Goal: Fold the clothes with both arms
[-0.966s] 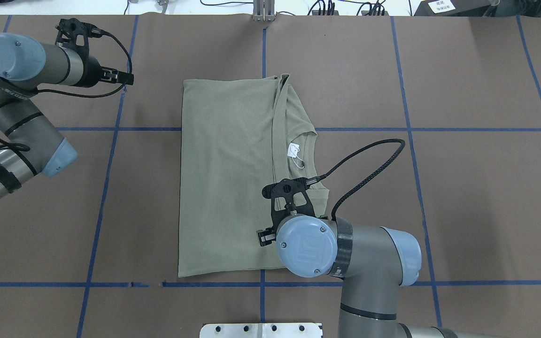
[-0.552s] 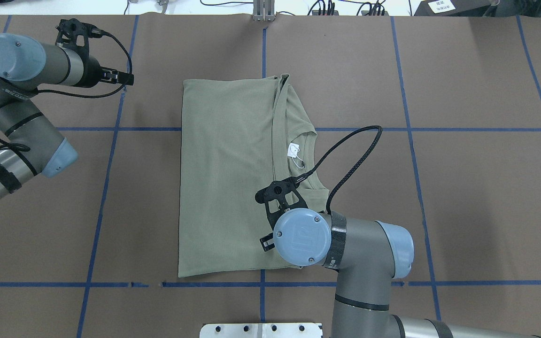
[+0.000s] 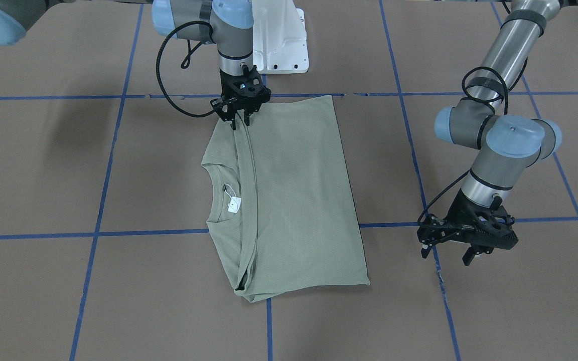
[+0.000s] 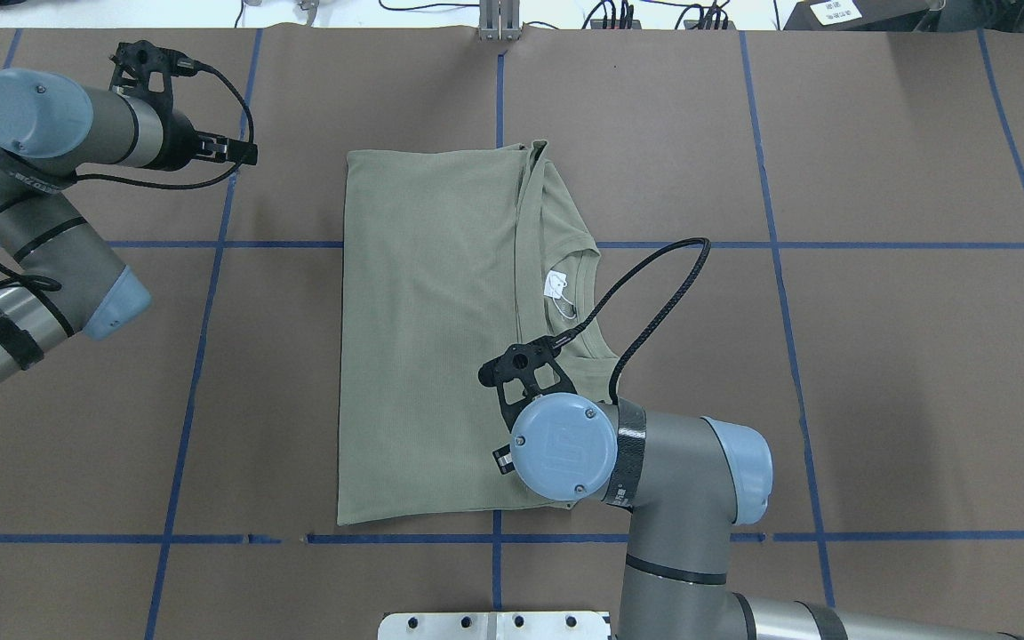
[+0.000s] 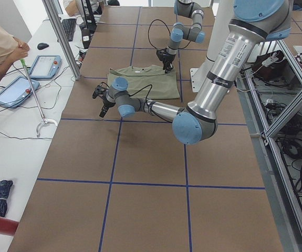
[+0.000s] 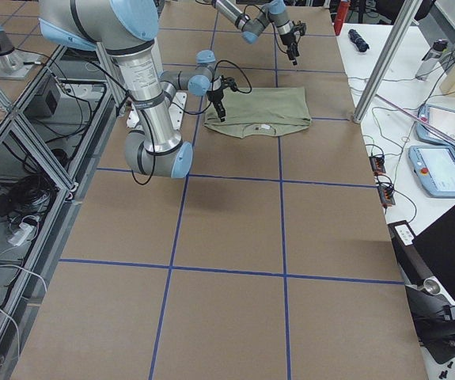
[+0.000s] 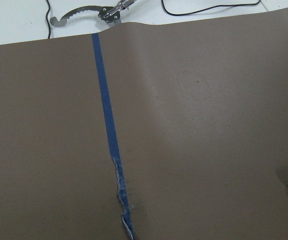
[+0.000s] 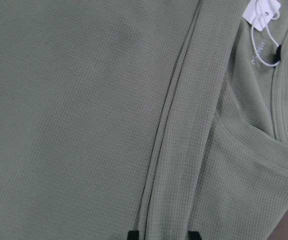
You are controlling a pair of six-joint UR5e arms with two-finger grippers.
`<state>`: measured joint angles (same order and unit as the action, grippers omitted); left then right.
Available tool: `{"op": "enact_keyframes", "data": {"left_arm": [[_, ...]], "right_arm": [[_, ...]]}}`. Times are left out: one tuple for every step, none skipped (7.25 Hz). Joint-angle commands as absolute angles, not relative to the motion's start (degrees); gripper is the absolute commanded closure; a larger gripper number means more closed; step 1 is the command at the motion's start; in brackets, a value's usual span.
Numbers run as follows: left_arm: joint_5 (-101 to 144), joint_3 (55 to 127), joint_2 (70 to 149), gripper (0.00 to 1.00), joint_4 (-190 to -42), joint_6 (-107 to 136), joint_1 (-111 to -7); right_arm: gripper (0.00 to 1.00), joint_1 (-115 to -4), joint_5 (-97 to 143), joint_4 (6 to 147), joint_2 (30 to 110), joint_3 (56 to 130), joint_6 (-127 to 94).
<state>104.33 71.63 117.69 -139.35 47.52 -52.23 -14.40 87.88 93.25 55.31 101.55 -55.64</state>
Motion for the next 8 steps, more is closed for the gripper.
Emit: {"op": "enact_keyframes", "data": {"left_arm": [[104.33, 71.63, 117.69, 0.0, -139.31, 47.55, -52.12], [104.33, 71.63, 117.69, 0.0, -139.39, 47.55, -52.12], [104.33, 71.54, 117.69, 0.0, -139.31, 47.55, -52.12], [104.33, 71.54, 117.69, 0.0, -139.39, 47.55, -52.03], [104.33, 71.54, 117.69, 0.0, -139.39, 47.55, -52.03], [104.33, 71.54, 117.69, 0.0, -139.31, 47.55, -52.03], [104.33, 71.54, 117.69, 0.0, -139.31, 47.55, -52.03], [104.33, 71.54, 117.69, 0.0, -139.39, 47.55, -52.03]], "right_arm": [[0.71, -14.15, 87.89, 93.25, 55.2, 101.43, -55.63], [0.66, -13.98, 87.89, 93.16, 55.2, 101.34, -55.63], [0.62, -13.89, 87.89, 93.08, 55.2, 101.25, -55.63], [0.58, -13.89, 87.89, 92.9, 55.11, 101.16, -55.72], [0.58, -13.89, 87.89, 92.9, 55.11, 100.9, -55.9], [0.58, -13.8, 87.89, 92.9, 55.11, 100.81, -56.16], [0.59, -13.54, 87.89, 92.81, 55.11, 100.81, -56.42], [0.67, -13.45, 87.89, 92.73, 55.02, 100.9, -56.51]]}}
